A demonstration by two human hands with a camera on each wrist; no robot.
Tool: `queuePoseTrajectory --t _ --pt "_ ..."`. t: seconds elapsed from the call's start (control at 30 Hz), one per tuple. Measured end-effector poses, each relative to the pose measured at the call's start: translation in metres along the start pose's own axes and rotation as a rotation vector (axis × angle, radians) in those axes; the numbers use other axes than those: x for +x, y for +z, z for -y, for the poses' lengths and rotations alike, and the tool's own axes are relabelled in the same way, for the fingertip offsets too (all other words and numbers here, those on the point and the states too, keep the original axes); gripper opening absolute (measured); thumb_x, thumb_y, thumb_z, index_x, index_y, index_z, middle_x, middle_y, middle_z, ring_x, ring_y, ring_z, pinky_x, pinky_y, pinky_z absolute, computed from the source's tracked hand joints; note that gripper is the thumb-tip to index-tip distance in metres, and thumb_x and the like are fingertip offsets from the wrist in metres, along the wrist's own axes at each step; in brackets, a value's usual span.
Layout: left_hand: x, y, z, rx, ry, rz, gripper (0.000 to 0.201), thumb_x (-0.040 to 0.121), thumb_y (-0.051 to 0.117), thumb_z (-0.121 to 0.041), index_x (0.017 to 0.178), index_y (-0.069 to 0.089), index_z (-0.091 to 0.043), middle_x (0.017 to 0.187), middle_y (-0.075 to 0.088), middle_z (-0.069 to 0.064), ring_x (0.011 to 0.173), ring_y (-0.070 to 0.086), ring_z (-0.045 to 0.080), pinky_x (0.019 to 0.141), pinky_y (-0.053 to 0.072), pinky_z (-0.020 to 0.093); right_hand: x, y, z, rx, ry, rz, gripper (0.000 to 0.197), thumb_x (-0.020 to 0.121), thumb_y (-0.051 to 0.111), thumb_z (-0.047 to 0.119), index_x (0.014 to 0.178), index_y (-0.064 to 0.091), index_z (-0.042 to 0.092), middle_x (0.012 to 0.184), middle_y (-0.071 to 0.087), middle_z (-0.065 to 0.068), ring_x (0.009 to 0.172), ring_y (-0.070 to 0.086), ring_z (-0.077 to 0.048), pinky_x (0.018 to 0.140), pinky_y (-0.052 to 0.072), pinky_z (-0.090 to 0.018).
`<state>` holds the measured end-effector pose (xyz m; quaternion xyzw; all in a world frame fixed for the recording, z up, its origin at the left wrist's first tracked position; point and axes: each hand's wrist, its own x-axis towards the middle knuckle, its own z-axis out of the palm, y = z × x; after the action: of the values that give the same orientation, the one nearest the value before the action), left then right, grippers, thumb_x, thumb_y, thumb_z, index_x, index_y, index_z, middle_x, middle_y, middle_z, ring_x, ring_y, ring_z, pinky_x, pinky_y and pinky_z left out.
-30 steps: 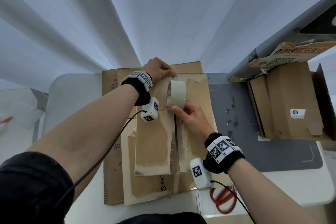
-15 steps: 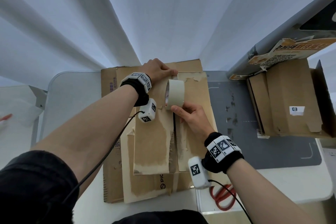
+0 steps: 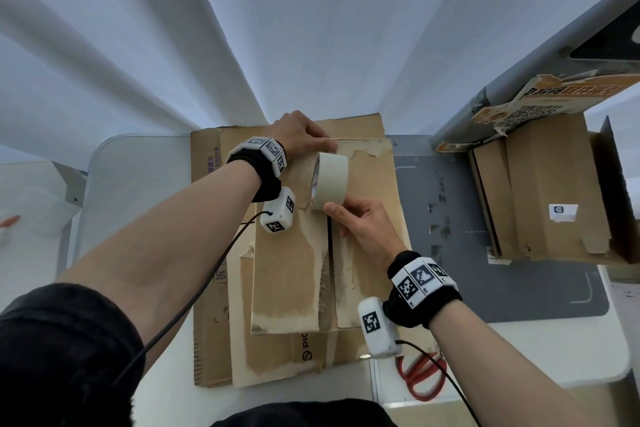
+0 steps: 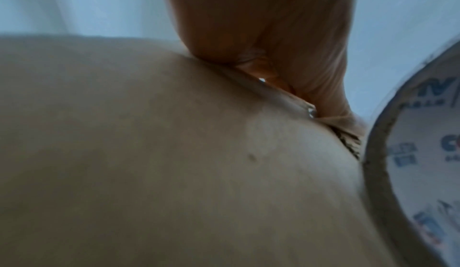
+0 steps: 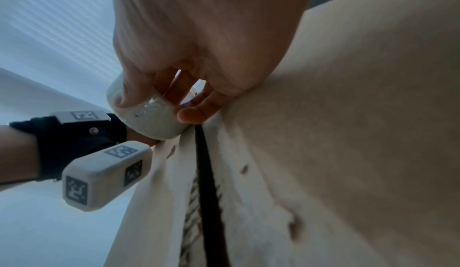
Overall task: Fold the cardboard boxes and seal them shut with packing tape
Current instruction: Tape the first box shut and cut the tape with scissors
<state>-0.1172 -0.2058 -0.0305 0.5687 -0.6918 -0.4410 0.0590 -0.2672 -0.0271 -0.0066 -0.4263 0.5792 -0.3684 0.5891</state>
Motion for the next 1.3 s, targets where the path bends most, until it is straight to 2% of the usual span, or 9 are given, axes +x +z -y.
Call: queuePoseTrajectory --t 0.1,0.23,0.4,0.6,0.7,0.9,1.1,1.2,1.3 --pt "-0.001 -0.002 0.002 -0.008 0.044 0.031 0.026 0.07 0.08 -0.058 0.091 0.078 -0.043 0.092 0.073 -0.02 0.099 0.065 0.002 0.091 0.055 0.036 0.0 0.001 0.002 -0.01 -0.001 -0.003 0.018 0.094 0.066 0.015 0.11 0.072 0.011 0.088 0.073 0.008 0.057 0.054 0.002 0.054 0.045 -0.016" --pt "-0.003 0.0 0.001 0.068 0.155 0.028 0.032 0.077 0.075 -0.055 0.108 0.071 -0.046 0.109 0.07 -0.018 0.096 0.062 0.004 0.095 0.052 0.04 -0.001 0.002 0.005 -0.032 -0.005 -0.01 0.02 0.095 0.065 0.013 0.111 0.071 0.003 0.072 0.07 0.021 0.054 0.054 0.003 0.052 0.044 -0.015" --pt "-0.013 0.0 0.003 0.365 0.521 -0.072 0.041 0.094 0.062 -0.029 0.134 0.059 -0.033 0.147 0.045 -0.008 0.12 0.05 0.019 0.102 0.041 0.042 -0.003 0.003 0.007 -0.037 -0.011 -0.031 0.017 0.095 0.065 0.015 0.106 0.073 0.006 0.068 0.068 0.021 0.051 0.05 0.001 0.05 0.043 -0.016" --pt "-0.025 -0.01 0.021 0.564 0.765 0.016 0.044 0.1 0.052 -0.013 0.142 0.053 -0.027 0.157 0.035 -0.013 0.142 0.038 0.025 0.113 0.036 0.046 -0.004 0.005 0.011 -0.044 -0.027 -0.036 0.013 0.094 0.066 0.016 0.083 0.071 0.02 0.06 0.063 0.021 0.048 0.049 -0.001 0.051 0.042 -0.018" --pt "-0.032 -0.009 0.02 0.604 0.764 0.095 0.046 0.104 0.044 -0.012 0.149 0.044 -0.021 0.158 0.032 -0.011 0.149 0.027 0.021 0.121 0.024 0.039 -0.005 0.006 0.011 -0.046 -0.031 -0.048 0.016 0.094 0.066 0.017 0.08 0.071 0.02 0.059 0.063 0.019 0.049 0.05 0.0 0.052 0.042 -0.019" --pt "-0.038 -0.015 0.017 0.805 0.676 0.251 0.054 0.106 0.026 -0.036 0.158 0.012 -0.029 0.165 -0.001 -0.011 0.153 -0.001 0.015 0.124 -0.003 0.038 -0.003 0.009 0.009 -0.03 -0.027 -0.119 0.038 0.092 0.069 0.024 0.054 0.067 0.027 0.063 0.054 0.0 0.051 0.047 -0.013 0.053 0.042 -0.022" --pt "-0.038 -0.018 0.013 0.913 0.606 0.312 0.06 0.104 0.024 -0.042 0.158 -0.001 -0.034 0.163 -0.013 -0.017 0.153 -0.004 0.016 0.124 -0.001 0.042 -0.008 0.013 0.008 -0.004 -0.022 -0.169 0.033 0.093 0.068 0.03 0.06 0.071 0.032 0.056 0.053 0.01 0.059 0.042 -0.016 0.059 0.037 -0.021" --pt "-0.04 -0.018 0.01 0.913 0.589 0.317 0.062 0.103 0.027 -0.036 0.158 0.0 -0.033 0.163 -0.014 -0.018 0.153 -0.003 0.015 0.124 -0.001 0.042 -0.012 0.012 0.005 0.018 -0.021 -0.183 0.023 0.091 0.069 0.033 0.071 0.072 0.022 0.063 0.052 0.002 0.063 0.042 -0.016 0.061 0.036 -0.022" --pt "-0.042 -0.018 0.01 0.907 0.564 0.317 0.066 0.103 0.029 -0.034 0.157 -0.008 -0.034 0.163 -0.014 -0.018 0.153 -0.006 0.015 0.124 -0.003 0.042 -0.022 0.014 0.0 0.035 -0.009 -0.179 0.031 0.089 0.07 0.034 0.073 0.069 0.007 0.065 0.052 0.001 0.062 0.043 -0.009 0.06 0.036 -0.019"
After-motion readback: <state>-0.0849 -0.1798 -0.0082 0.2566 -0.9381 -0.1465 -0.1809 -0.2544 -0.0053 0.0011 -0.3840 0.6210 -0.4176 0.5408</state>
